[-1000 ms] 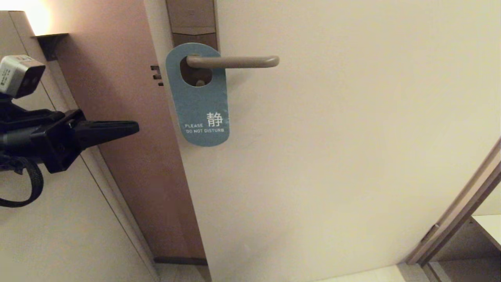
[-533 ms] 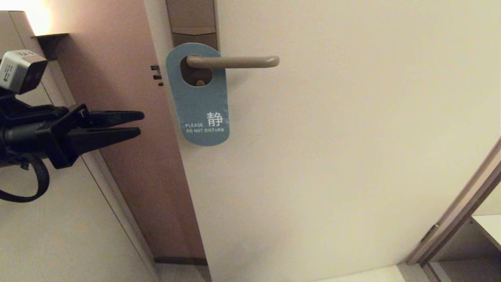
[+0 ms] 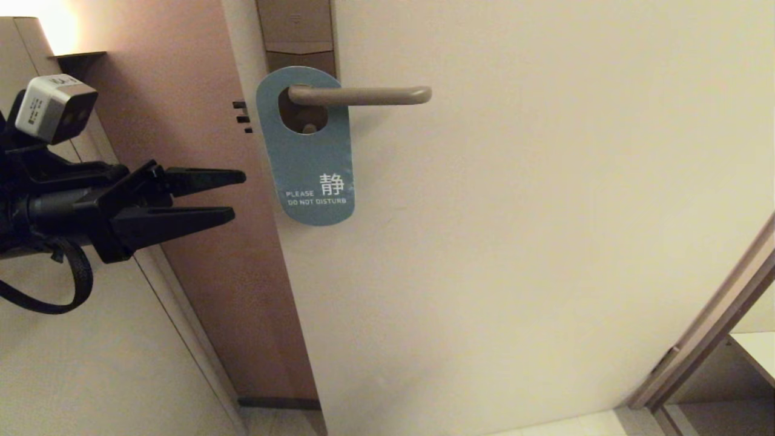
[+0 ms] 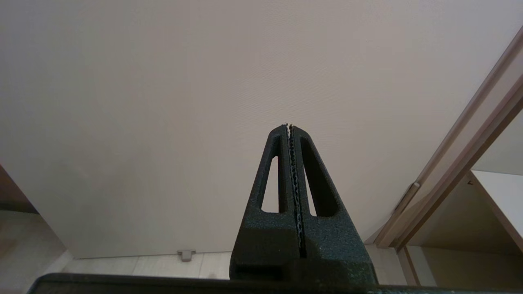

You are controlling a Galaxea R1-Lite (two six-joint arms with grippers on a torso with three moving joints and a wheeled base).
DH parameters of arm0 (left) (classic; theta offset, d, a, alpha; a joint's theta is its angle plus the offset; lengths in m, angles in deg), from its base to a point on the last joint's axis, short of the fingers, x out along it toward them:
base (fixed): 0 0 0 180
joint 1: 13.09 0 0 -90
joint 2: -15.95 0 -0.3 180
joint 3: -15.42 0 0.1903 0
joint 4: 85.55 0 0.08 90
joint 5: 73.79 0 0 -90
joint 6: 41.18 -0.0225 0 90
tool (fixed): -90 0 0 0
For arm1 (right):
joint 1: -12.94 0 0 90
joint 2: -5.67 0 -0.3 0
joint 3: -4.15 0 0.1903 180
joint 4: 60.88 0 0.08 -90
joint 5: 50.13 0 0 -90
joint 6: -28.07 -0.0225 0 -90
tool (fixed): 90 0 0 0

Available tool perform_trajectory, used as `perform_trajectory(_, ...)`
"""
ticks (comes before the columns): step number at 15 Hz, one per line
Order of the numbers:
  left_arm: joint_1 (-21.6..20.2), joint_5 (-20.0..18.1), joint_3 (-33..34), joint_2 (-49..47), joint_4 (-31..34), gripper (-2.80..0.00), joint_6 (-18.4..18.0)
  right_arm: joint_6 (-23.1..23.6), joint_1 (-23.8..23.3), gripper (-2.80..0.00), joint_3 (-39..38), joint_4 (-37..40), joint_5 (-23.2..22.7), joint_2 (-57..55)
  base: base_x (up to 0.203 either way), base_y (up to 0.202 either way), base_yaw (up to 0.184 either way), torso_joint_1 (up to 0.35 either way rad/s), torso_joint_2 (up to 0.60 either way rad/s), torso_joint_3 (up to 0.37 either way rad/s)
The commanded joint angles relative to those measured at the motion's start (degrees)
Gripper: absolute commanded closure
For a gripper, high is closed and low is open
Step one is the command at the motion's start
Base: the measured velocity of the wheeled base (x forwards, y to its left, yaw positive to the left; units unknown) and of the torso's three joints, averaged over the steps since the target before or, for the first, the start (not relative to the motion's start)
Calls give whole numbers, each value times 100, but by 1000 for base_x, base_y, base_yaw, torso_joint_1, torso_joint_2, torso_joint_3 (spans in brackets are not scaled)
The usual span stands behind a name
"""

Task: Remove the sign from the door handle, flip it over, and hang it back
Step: Take down the sign

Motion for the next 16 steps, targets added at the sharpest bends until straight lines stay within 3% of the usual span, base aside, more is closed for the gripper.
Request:
perform_trajectory(1,8,-39,-70,-94,-27,-280,7,-1,0,0,0,2,-2,-7,0,0,0,0,0,0)
perform_trajectory(16,453,-30,-376,-539,-27,-280,-9,-1,0,0,0,2,-2,-7,0,0,0,0,0,0)
